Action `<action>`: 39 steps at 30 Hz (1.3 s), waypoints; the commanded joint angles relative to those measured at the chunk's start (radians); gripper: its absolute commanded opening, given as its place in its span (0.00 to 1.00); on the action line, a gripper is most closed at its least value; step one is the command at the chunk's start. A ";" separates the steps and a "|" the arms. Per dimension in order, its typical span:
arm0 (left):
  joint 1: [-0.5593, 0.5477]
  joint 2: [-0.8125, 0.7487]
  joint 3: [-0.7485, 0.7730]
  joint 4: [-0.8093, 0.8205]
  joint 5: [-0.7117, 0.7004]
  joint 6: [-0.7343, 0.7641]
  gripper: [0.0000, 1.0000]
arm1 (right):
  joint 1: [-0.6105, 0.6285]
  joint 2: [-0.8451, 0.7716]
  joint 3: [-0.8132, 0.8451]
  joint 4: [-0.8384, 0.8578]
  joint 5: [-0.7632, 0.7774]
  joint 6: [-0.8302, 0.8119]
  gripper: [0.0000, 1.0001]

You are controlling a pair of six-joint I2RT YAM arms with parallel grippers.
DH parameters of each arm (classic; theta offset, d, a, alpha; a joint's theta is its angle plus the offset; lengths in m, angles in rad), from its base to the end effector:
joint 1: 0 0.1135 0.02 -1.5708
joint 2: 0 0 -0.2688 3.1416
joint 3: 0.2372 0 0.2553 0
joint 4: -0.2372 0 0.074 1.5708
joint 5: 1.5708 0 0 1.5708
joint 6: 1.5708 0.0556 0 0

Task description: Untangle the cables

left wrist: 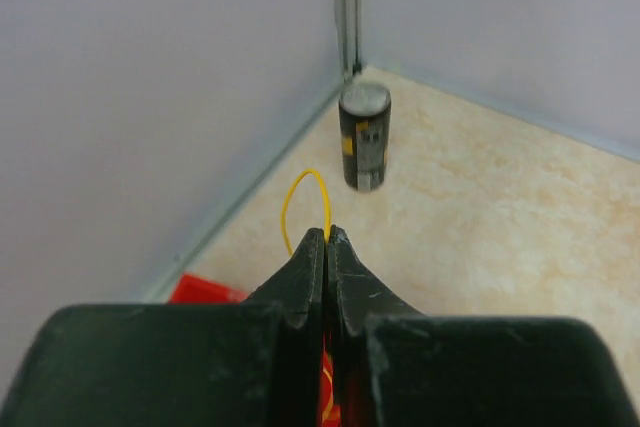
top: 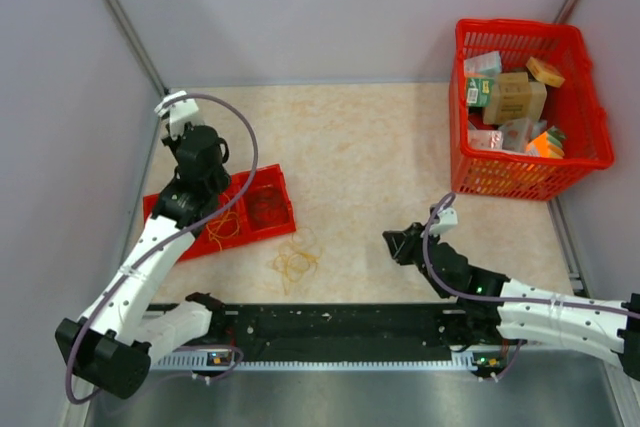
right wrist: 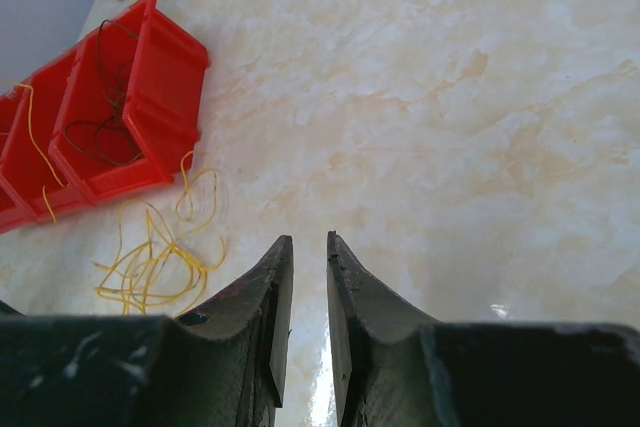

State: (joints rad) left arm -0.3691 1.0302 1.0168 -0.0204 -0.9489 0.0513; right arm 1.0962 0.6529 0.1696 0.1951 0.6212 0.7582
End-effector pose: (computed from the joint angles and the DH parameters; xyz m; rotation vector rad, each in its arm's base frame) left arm 0.2373 -0.0433 0.3970 -0.4003 1.5637 0.5120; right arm 0.1057 0.1350 0.1807 0.1235 1.8627 0.7345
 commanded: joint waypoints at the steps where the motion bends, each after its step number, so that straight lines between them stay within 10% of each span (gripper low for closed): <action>1: 0.009 -0.065 -0.082 -0.426 0.039 -0.624 0.00 | -0.007 0.016 0.007 0.050 -0.008 -0.022 0.20; 10: 0.041 -0.045 -0.296 -0.478 0.220 -0.950 0.00 | -0.007 0.028 0.013 0.049 -0.014 -0.026 0.20; 21: 0.335 0.180 -0.313 -0.415 0.600 -1.054 0.00 | -0.007 0.028 0.016 0.044 -0.018 -0.026 0.21; 28: 0.352 -0.057 -0.322 -0.461 0.732 -1.001 0.93 | -0.006 0.074 0.034 0.056 -0.031 -0.034 0.21; 35: 0.332 -0.257 -0.282 -0.483 0.944 -0.751 0.96 | -0.006 0.137 0.067 0.056 -0.035 -0.043 0.21; 39: 0.135 -0.217 -0.325 -0.501 1.061 -0.628 0.91 | -0.007 0.159 0.077 0.056 -0.040 -0.043 0.22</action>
State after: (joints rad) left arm -0.0727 0.7723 0.7158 -0.5045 -0.0460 -0.7471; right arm 1.0962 0.7975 0.1928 0.2180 0.5869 0.7284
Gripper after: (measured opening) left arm 0.944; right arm 0.211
